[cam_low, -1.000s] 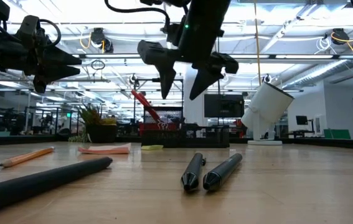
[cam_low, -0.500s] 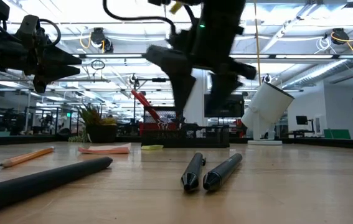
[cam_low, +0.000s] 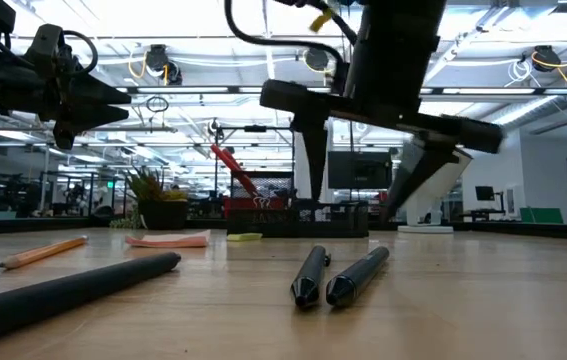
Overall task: Pick and place office supplies into organizer
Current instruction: Put the right pen into the mesh organizer
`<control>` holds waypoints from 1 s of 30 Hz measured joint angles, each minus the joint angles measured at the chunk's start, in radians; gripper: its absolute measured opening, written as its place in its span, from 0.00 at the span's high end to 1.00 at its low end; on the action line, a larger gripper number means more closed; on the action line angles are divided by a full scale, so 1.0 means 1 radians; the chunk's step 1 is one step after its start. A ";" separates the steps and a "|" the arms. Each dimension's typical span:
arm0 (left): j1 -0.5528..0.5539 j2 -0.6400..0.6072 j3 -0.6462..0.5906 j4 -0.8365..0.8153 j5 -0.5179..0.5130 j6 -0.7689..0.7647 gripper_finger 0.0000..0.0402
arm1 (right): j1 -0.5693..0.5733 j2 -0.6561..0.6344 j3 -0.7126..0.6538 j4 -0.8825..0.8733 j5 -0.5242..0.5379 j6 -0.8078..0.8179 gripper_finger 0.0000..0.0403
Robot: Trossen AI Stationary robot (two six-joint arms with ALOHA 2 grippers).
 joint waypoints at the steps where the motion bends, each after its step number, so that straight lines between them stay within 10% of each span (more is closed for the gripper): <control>1: 0.000 0.000 0.000 0.000 0.000 0.000 0.63 | 0.001 0.000 0.000 0.005 -0.032 0.058 0.30; 12: 0.000 0.000 0.000 0.000 0.000 0.000 0.63 | 0.009 -0.035 0.000 -0.103 -0.257 0.627 0.30; 30: 0.000 0.000 0.000 0.001 0.000 0.000 0.63 | 0.229 -0.129 0.001 -0.155 -0.313 0.896 0.30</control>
